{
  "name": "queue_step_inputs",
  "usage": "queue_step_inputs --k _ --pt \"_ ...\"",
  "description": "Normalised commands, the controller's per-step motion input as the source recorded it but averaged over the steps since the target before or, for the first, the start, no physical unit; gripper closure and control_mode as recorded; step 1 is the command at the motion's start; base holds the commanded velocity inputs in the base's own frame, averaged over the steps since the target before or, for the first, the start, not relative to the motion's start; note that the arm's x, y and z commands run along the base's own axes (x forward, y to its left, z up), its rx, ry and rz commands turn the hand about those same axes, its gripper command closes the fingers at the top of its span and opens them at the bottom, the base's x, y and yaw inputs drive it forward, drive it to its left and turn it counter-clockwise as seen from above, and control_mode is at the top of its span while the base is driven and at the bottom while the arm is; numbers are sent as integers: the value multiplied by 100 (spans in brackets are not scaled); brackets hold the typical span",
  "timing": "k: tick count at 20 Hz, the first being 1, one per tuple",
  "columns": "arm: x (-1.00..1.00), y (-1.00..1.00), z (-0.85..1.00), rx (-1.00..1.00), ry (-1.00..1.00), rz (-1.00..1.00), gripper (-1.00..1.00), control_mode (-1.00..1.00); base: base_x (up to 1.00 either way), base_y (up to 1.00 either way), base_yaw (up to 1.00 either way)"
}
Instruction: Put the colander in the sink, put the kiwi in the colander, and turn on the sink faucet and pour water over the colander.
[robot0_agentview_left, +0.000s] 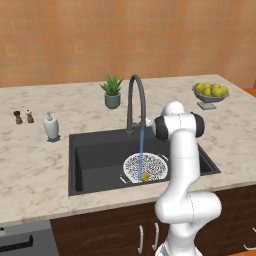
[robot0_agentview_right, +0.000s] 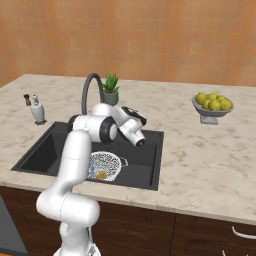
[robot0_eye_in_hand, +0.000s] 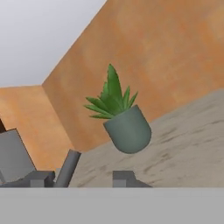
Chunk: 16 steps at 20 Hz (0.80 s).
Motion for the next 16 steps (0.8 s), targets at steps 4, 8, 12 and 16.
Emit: queue_step_inputs --k 4,8,12,16 --pt "17 -95 -27 0 14 -7 100 -100 0 0 0" --pt "11 -78 -20 0 14 -9 100 -100 0 0 0" --pt "0 -12 -1 0 0 -3 100 -100 0 0 0" --pt "0 0 0 0 0 0 100 -100 0 0 0"
